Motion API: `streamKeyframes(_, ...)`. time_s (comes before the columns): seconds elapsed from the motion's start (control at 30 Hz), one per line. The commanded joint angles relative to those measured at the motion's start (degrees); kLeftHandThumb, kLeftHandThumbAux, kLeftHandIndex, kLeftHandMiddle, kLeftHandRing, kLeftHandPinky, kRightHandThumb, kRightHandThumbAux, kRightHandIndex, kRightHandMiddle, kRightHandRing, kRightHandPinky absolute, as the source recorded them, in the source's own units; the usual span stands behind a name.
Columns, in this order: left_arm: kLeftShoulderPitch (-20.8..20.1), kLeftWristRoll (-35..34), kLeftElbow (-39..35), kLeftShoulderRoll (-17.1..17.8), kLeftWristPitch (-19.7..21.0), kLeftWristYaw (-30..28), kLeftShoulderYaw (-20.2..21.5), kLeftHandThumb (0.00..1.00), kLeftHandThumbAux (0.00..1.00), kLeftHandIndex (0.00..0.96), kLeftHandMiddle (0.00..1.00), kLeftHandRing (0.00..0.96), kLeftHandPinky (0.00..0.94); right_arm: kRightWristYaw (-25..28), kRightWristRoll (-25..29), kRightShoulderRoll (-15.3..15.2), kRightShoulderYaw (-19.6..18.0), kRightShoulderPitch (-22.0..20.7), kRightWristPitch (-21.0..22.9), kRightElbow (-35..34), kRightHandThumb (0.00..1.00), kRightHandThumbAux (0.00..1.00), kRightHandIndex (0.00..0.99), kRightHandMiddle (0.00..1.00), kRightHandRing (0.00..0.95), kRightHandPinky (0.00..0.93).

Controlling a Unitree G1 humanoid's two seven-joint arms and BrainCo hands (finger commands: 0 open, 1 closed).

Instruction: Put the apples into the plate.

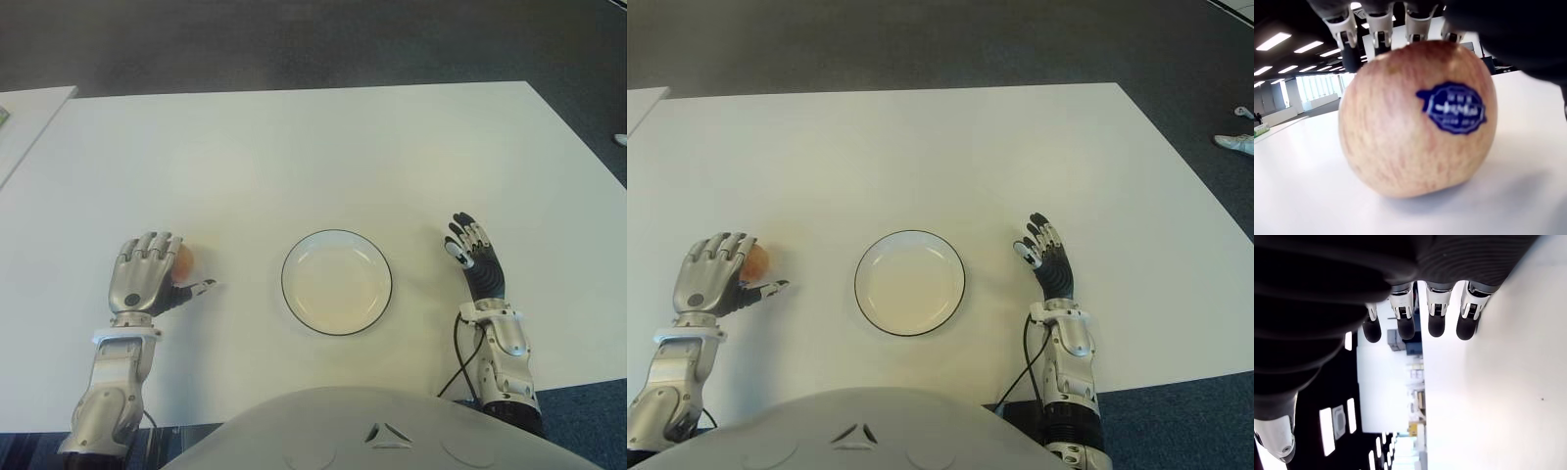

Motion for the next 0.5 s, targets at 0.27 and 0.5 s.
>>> streamKeyframes(0.27, -3.0, -2.5, 9.1, 2.0, 0.3, 2.4, -3.4, 0.346, 0.268, 0.181, 0.199, 0.172, 0.187, 0.3, 1.3, -1.5, -1.1, 0.8, 3.7, -5.1, 0.177, 0.599, 0.085, 0.048, 0.02, 0.033)
streamKeyframes(0.5, -4.5, -2.4, 11.8, 2.7, 1.2, 3.5, -4.8, 0.338, 0.266, 0.156, 0.197, 0.173, 0.18, 0.2, 1.8, -1.9, -1.8, 2.0, 7.2, -9.5, 0.21, 0.627, 0.083, 0.062, 0.032, 0.025)
